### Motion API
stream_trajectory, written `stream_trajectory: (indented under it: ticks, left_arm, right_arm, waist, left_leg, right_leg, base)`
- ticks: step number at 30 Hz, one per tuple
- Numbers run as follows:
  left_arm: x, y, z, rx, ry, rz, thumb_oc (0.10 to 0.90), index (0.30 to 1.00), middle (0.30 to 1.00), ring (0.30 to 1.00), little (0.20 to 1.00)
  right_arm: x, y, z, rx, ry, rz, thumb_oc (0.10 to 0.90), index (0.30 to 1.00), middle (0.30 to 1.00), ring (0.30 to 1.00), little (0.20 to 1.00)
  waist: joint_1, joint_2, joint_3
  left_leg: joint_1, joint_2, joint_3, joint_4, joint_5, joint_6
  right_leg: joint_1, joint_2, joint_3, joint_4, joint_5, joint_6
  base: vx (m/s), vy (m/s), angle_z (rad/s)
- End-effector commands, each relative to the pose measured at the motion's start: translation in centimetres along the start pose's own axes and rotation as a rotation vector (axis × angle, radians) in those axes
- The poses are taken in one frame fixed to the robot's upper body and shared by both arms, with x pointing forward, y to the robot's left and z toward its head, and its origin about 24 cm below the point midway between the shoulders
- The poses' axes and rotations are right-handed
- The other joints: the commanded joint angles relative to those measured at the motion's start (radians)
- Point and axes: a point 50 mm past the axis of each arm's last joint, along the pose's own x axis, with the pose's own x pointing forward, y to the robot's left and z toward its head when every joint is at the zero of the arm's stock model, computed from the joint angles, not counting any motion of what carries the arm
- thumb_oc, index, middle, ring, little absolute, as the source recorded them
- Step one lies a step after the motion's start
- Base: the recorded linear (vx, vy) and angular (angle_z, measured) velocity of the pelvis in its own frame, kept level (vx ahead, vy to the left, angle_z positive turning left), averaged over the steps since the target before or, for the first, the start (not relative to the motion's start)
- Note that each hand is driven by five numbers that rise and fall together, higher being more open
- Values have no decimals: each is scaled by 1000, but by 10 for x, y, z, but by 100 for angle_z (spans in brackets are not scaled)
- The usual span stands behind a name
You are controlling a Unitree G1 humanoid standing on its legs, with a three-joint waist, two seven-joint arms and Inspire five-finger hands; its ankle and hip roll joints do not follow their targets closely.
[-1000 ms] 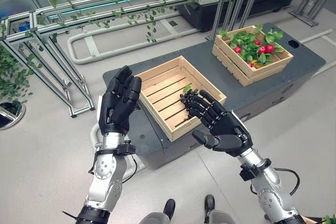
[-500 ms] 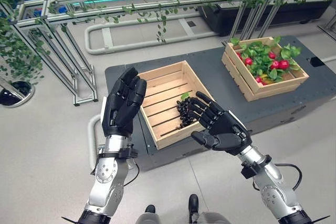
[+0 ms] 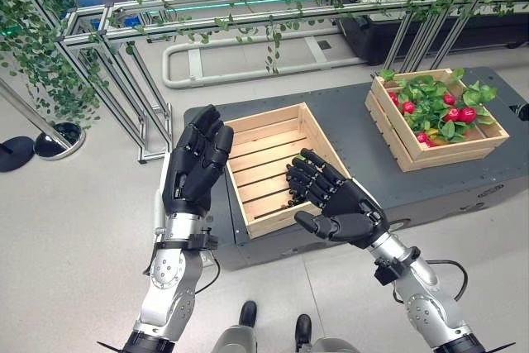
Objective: Pick up the fruits from the basket on one side to the basket on the other side
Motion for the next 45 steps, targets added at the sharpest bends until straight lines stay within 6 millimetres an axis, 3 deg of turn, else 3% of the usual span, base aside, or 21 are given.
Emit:
stream_trajectory:
  ticks: [1, 3, 6, 11, 14, 16, 18, 20, 22, 25, 28, 29, 31, 35, 38, 45]
  left_arm:
    - [5, -5, 35, -16, -249, -83, 800, 900, 900, 900, 900]
    - [5, -7, 34, -23, -253, -102, 800, 900, 900, 900, 900]
    - [4, -7, 36, -29, -260, -101, 800, 900, 900, 900, 900]
    - [6, -6, 35, -20, -215, -133, 800, 900, 900, 900, 900]
    - [8, -9, 35, -14, -202, -156, 800, 900, 900, 900, 900]
    - [11, -12, 36, -3, -192, -169, 800, 900, 900, 900, 900]
    - [14, -13, 37, 11, -191, -166, 800, 900, 900, 900, 900]
    - [16, -12, 39, 24, -194, -162, 800, 900, 900, 900, 900]
    - [19, -11, 40, 30, -193, -165, 800, 900, 900, 900, 900]
    - [21, -16, 41, 42, -208, -182, 800, 900, 900, 900, 900]
    - [22, -20, 41, 61, -226, -199, 800, 900, 900, 900, 900]
    - [22, -25, 40, 83, -233, -209, 800, 900, 900, 900, 900]
    - [20, -24, 40, 122, -230, -209, 800, 900, 900, 900, 900]
    - [17, -17, 43, 252, -249, -207, 800, 900, 900, 900, 900]
    - [19, -15, 44, 318, -257, -202, 800, 900, 900, 900, 900]
    - [38, -13, 49, 616, -332, -189, 800, 900, 900, 900, 900]
  right_arm:
    - [7, 13, 19, -45, -131, 146, 800, 900, 900, 900, 900]
    - [3, 9, 18, -49, -133, 141, 800, 900, 900, 900, 900]
    - [0, 10, 16, -37, -134, 156, 800, 900, 900, 900, 900]
    - [-1, 14, 18, -18, -153, 117, 800, 900, 900, 900, 900]
    - [-1, 14, 18, -13, -169, 83, 800, 900, 900, 900, 900]
    - [1, 14, 17, -12, -175, 67, 800, 900, 900, 900, 900]
    - [4, 16, 17, -8, -183, 73, 800, 900, 900, 900, 900]
    - [6, 18, 16, -6, -183, 80, 800, 900, 900, 900, 900]
    - [8, 19, 17, -4, -183, 87, 800, 900, 900, 900, 900]
    - [11, 16, 21, -15, -205, 86, 800, 900, 900, 900, 900]
    - [15, 17, 23, -23, -223, 94, 800, 900, 900, 900, 900]
    - [19, 18, 25, -31, -231, 99, 800, 900, 900, 900, 900]
    - [22, 21, 28, -30, -243, 101, 800, 900, 900, 900, 900]
    - [14, 17, 30, -29, -231, 94, 800, 900, 900, 900, 900]
    - [11, 15, 34, -46, -225, 59, 800, 900, 900, 900, 900]
    - [9, 3, 52, -160, -279, -83, 800, 900, 900, 900, 900]
  waist:
    - [14, 27, -88]
    - [12, 31, -89]
    - [17, 36, -90]
    - [35, 22, -115]
    - [36, 20, -125]
    - [35, 19, -129]
    - [33, 23, -122]
    - [35, 25, -118]
    - [40, 24, -117]
    - [43, 25, -113]
    - [42, 20, -105]
    - [41, 14, -100]
    - [39, 12, -94]
    - [18, 9, -94]
    - [9, 9, -88]
    - [-36, 45, -74]
  left_leg:
    - [-75, 28, 71, -82, 181, 20]
    - [-81, 33, 108, -82, 173, 20]
    - [-55, 19, 85, -82, 166, 31]
    - [26, -32, 76, -67, 108, 84]
    - [44, -45, 66, -71, 95, 104]
    - [50, -57, 68, -65, 82, 124]
    - [62, -69, 89, -55, 65, 146]
    - [73, -72, 102, -52, 53, 151]
    - [87, -71, 115, -52, 43, 150]
    - [95, -63, 118, -50, 40, 134]
    - [91, -65, 117, -54, 34, 132]
    - [91, -67, 117, -54, 20, 134]
    - [96, -51, 110, -56, 5, 134]
    - [90, -22, 112, -9, -9, 119]
    - [81, -7, 113, 7, -3, 106]
    - [75, 26, 110, -67, 46, 81]
  right_leg:
    - [23, 9, -9, 1, 20, 47]
    - [38, 2, -37, 1, 9, 48]
    - [62, -9, -37, 8, -8, 54]
    - [64, -80, -57, 106, -42, 105]
    - [46, -101, -61, 160, -61, 118]
    - [13, -120, -68, 237, -55, 134]
    - [-60, -147, -85, 377, -8, 156]
    - [-97, -157, -96, 429, 11, 158]
    - [-106, -166, -114, 417, 19, 155]
    - [-106, -148, -119, 265, 11, 136]
    - [-119, -152, -98, 177, 58, 142]
    - [-132, -170, -73, 113, 112, 156]
    - [-145, -187, -35, 87, 147, 165]
    - [-147, -155, -19, 101, 95, 170]
    - [-144, -148, -23, 92, 90, 161]
    - [-157, -107, -37, 82, 52, 130]
  base:
    - [181, 220, 14]
    - [202, 253, 20]
    - [246, 312, 14]
    - [273, 357, -23]
    - [229, 363, 10]
    - [126, 275, 19]
    - [85, 279, 15]
    - [84, 216, -10]
    - [91, 101, -25]
    - [42, -47, -12]
    - [-7, -135, 1]
    - [1, -226, 14]
    - [25, -356, 20]
    - [80, -293, 14]
    - [29, -230, 1]
    - [-60, -129, 5]
